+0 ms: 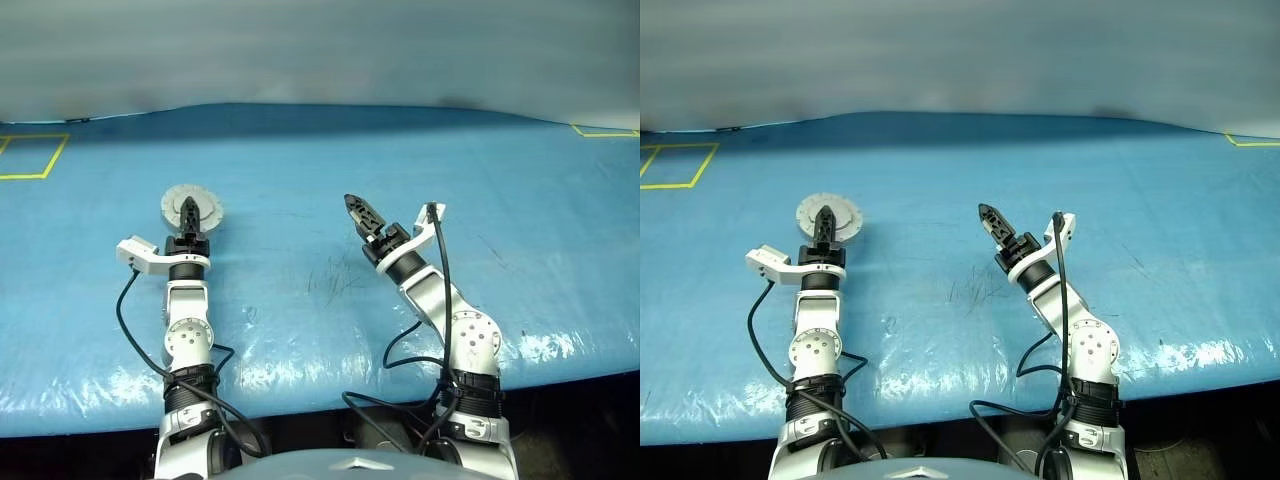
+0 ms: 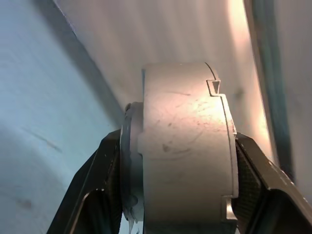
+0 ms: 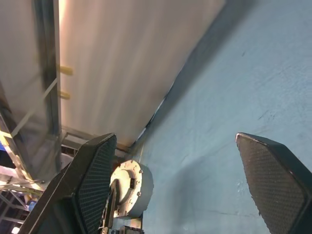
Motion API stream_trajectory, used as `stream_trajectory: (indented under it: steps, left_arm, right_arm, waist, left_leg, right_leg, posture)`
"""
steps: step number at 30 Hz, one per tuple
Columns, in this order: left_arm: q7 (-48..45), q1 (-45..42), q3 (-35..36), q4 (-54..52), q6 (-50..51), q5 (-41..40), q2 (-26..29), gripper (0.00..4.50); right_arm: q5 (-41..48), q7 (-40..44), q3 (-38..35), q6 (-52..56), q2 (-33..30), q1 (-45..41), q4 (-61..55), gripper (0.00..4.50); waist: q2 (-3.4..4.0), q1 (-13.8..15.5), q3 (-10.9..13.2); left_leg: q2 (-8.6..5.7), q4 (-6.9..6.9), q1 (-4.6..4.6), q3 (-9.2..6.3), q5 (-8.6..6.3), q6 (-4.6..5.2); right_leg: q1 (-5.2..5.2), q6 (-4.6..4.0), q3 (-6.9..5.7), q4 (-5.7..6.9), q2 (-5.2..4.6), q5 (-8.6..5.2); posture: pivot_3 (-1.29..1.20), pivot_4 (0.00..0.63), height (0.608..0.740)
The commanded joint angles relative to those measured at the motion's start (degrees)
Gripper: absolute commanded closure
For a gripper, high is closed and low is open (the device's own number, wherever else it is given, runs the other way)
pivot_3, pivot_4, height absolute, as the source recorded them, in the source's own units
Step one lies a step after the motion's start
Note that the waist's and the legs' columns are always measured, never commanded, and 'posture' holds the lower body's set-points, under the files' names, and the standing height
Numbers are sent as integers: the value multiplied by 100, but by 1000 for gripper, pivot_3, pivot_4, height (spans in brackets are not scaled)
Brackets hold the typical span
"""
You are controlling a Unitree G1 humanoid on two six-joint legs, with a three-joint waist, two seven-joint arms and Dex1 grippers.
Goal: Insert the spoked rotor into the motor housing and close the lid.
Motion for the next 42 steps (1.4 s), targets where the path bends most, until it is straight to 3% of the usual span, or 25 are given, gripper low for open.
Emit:
stream_trajectory:
  steps: [1, 8, 15, 22, 29, 31, 38, 42]
  left_arm:
    - [920, -249, 303, 229, -764, 796, 27, 1834]
    - [1497, -218, 477, 429, -1122, 1277, 94, 1834]
    - [2008, -139, 700, 331, -1417, 1664, 246, 41]
    - [3071, 35, 1055, 15, -1993, 2911, 817, 41]
    - [3223, 170, 701, -534, -2118, 3837, 943, 41]
    - [3104, 162, 482, -652, -2187, 4145, 1021, 41]
    - [537, 346, -1320, -789, -1972, 3882, 1440, 41]
    - [-545, 527, -1950, -797, -1534, 3742, 1712, 41]
  right_arm:
    - [-292, 43, -20, -209, -53, -138, 15, 394]
    - [-621, 105, 7, -230, -56, -158, 92, 394]
    - [-710, 128, -45, -201, -23, -133, 106, 368]
    - [-1067, 355, 60, -224, -169, -189, 176, 368]
    - [-2363, 788, 419, -1205, -335, -201, 217, 368]
    - [-2737, 962, 443, -1645, -417, -245, 281, 368]
    - [-4475, 1692, 786, -2973, -1500, -160, 653, 368]
    - [-4602, 1850, 659, -3043, -1794, -58, 709, 368]
  waist:
    - [-13, 9, 7]
    - [-24, 33, 7]
    - [-23, 14, 7]
    - [-26, 5, 6]
    - [-34, 78, 1]
    - [-36, 67, -1]
    - [-33, 55, -3]
    - [-32, -13, -2]
  left_leg:
    - [0, 0, 0, -1, 0, 0]
    - [1, 5, 6, 4, 0, -1]
    - [2, 4, 14, 5, 1, -1]
    - [5, 2, 15, 3, 1, -2]
    - [-3, 16, 14, 13, 6, -10]
    - [-3, 19, 15, 16, 7, -12]
    - [-4, 14, 19, 22, 12, -21]
    - [0, 1, 27, 36, 12, -21]
  right_leg:
    - [0, 0, -1, -1, 0, 0]
    - [4, 3, 0, 4, -1, 2]
    - [8, 1, 1, 10, 0, 2]
    - [8, 0, 0, 12, 2, 2]
    - [19, 17, 0, 8, -13, 12]
    - [19, 20, 2, 6, -13, 14]
    - [19, 19, 7, 8, -15, 14]
    - [8, 16, 32, 10, -4, 13]
  posture:
    - [0, 150, 740]
    - [0, 150, 740]
    - [0, 150, 740]
    - [0, 150, 740]
    - [0, 150, 740]
    - [0, 150, 740]
    - [0, 150, 740]
    - [0, 150, 740]
